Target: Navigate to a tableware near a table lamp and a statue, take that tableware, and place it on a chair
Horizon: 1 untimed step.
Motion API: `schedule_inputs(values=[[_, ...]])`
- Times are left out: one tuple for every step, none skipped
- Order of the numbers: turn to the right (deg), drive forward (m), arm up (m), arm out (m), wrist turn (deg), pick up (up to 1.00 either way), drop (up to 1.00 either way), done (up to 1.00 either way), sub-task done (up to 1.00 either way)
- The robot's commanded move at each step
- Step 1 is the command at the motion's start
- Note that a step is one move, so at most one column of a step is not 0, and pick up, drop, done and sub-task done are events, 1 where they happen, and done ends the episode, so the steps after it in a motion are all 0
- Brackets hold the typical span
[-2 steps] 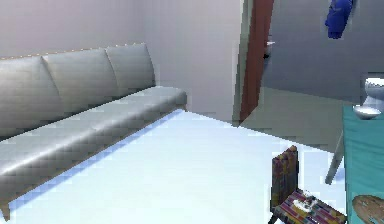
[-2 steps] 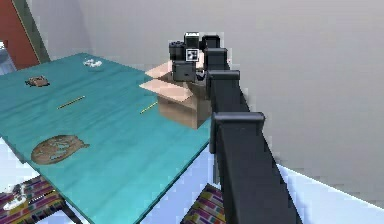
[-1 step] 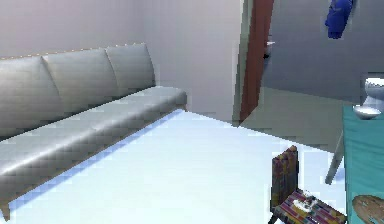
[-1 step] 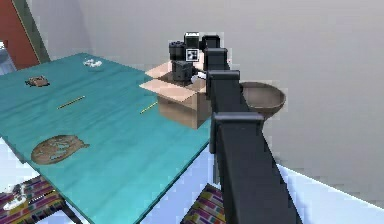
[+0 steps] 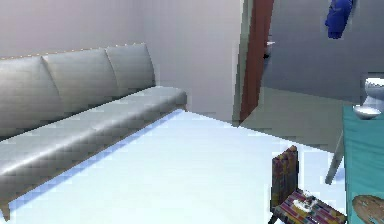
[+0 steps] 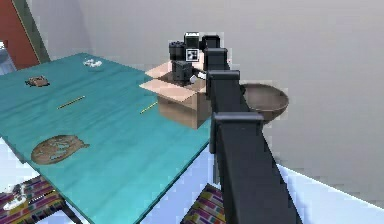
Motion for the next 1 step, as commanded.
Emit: schedule_inputs(values=[[0.0, 0.0, -0.46, 0.0, 0.0, 0.0, 0.0, 0.0, 0.0]])
